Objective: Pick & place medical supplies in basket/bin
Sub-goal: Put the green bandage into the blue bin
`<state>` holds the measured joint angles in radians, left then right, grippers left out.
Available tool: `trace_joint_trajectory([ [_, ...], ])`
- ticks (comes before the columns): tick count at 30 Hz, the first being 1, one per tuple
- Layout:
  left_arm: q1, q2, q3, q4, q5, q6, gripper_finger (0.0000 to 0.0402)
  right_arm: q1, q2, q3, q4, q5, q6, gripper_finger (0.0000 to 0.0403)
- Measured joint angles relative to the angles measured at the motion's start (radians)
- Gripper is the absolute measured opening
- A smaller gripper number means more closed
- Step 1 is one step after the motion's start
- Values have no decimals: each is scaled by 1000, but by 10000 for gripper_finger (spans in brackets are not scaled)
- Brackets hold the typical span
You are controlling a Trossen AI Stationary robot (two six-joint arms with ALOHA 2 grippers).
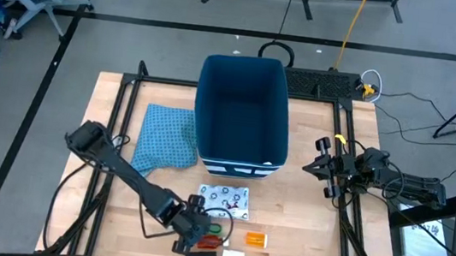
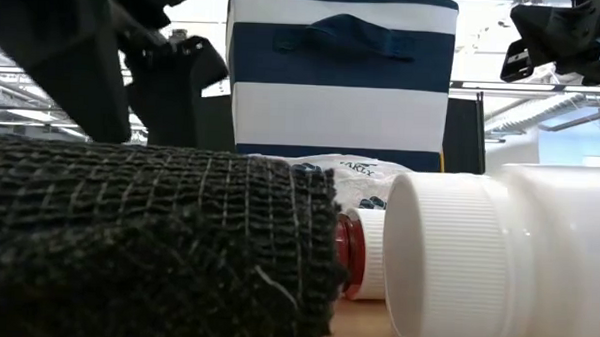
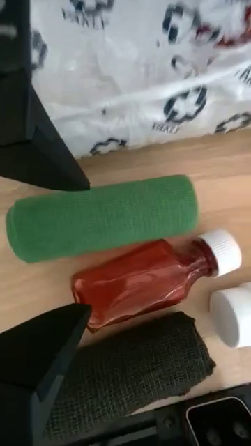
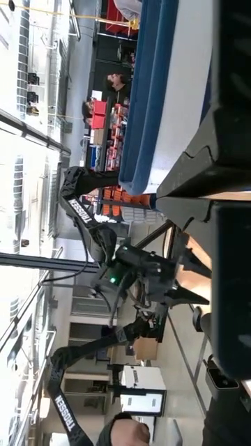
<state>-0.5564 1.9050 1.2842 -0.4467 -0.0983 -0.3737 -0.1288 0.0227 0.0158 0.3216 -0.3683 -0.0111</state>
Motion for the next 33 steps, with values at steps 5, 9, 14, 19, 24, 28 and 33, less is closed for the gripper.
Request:
trace_joint_trajectory([
  [5,0,52,0,2,15,-1,289,0,0,0,2,2,-9,0],
  [9,1,94,-1,-8,12,5,280,0,0,0,-1,2,-11,0],
  [14,2,104,1,-1,10,6,259,0,0,0,-3,4,-9,0],
  [19,8,99,0,-4,9,5,212,0,0,0,-4,4,-9,0],
  [24,20,98,0,-7,19,3,137,0,0,0,-3,4,-9,0],
  [28,24,93,0,-8,20,45,87,0,0,0,-2,5,-8,0],
  [33,24,42,-2,-28,7,88,68,0,0,0,-2,4,-8,0],
])
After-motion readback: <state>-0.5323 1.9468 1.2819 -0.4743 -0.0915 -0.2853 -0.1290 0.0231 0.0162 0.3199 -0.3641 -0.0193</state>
